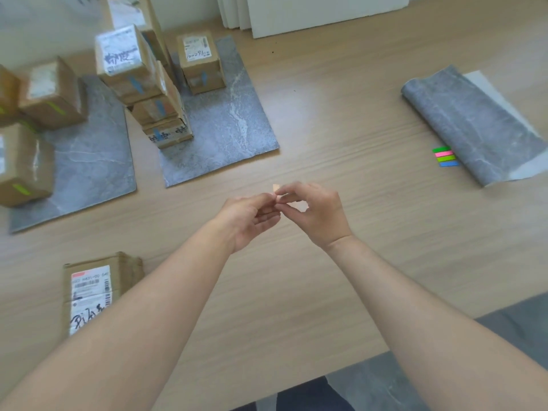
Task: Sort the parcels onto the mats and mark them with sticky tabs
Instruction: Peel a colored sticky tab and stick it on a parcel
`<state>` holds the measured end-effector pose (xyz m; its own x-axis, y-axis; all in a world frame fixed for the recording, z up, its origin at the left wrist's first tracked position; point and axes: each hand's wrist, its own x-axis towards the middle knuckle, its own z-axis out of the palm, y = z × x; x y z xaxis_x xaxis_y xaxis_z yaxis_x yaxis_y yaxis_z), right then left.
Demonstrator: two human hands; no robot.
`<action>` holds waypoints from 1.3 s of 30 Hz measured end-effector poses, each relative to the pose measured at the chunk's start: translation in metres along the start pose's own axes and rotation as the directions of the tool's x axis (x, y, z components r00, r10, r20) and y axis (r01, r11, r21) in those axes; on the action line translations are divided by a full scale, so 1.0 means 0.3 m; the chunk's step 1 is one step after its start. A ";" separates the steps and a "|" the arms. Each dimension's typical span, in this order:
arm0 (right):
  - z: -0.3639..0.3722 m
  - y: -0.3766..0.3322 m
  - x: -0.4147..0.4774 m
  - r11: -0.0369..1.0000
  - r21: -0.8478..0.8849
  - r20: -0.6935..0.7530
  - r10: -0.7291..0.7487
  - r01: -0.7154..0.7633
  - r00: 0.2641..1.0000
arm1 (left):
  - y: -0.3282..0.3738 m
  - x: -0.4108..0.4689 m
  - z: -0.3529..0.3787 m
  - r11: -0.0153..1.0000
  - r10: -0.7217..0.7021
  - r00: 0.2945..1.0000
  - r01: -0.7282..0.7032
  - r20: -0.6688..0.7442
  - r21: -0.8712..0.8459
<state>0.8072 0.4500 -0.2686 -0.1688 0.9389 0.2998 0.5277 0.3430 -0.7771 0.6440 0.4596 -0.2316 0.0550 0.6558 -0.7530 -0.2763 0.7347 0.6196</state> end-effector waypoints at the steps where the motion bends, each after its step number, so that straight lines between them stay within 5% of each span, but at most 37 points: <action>1: 0.013 -0.023 -0.016 1.000 0.002 0.014 -0.016 0.016 1.000 | -0.009 -0.023 -0.027 1.000 0.011 1.000 -0.011 0.004 -0.012; 12: 0.304 -0.439 -0.243 0.977 0.056 -0.077 0.209 -0.205 0.975 | -0.152 -0.349 -0.523 0.950 0.293 0.956 -0.289 -0.016 0.119; 22: 0.590 -0.754 -0.419 0.974 0.061 -0.034 0.222 -0.219 0.975 | -0.316 -0.583 -0.964 0.902 0.413 0.899 -0.383 -0.143 0.198; 30: 0.755 -0.717 -0.526 0.997 -0.061 0.151 0.062 -0.053 0.987 | -0.483 -0.583 -1.090 0.904 0.416 0.873 -0.369 -0.255 0.214; 39: 0.915 -0.692 -0.565 0.948 -0.242 0.480 -0.067 0.205 0.875 | -0.620 -0.455 -1.215 0.911 0.401 0.863 -0.340 -0.305 0.235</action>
<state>0.4978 0.2271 -0.3101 -0.5826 0.8113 0.0483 0.6675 0.5115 -0.5411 0.3381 0.1699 -0.3248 -0.3565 0.8080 -0.4690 -0.0449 0.4866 0.8724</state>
